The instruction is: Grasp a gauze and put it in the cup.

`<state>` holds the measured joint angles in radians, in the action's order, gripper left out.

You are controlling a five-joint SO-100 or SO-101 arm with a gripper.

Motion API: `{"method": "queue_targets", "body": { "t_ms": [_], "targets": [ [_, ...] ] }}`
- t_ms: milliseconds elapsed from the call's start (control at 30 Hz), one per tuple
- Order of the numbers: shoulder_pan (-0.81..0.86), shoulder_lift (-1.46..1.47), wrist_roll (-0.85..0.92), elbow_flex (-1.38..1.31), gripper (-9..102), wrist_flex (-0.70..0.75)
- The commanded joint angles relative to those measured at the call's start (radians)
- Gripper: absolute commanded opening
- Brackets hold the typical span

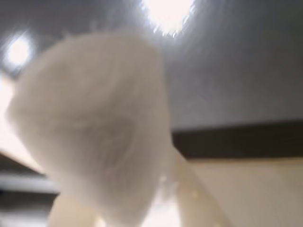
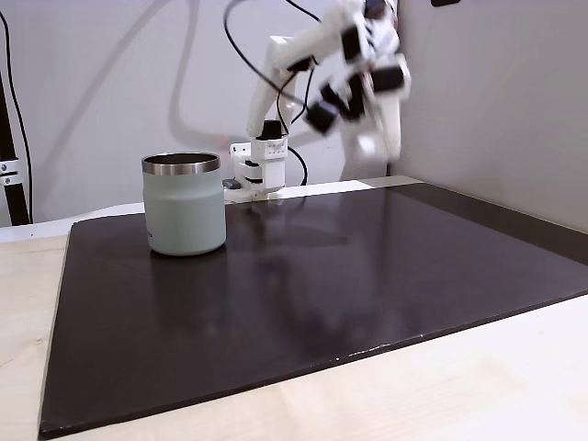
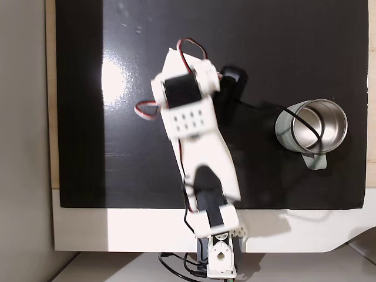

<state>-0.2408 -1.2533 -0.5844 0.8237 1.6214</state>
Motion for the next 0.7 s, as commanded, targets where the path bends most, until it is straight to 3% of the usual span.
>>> {"method": "queue_targets", "body": {
  "t_ms": [0,300,667],
  "targets": [
    [0.041,-0.199,0.031,0.023,0,0.048],
    [0.299,-0.483,0.153,0.146,0,0.144],
    [0.657,-0.606,0.367,0.357,0,0.089]
  ]
}}
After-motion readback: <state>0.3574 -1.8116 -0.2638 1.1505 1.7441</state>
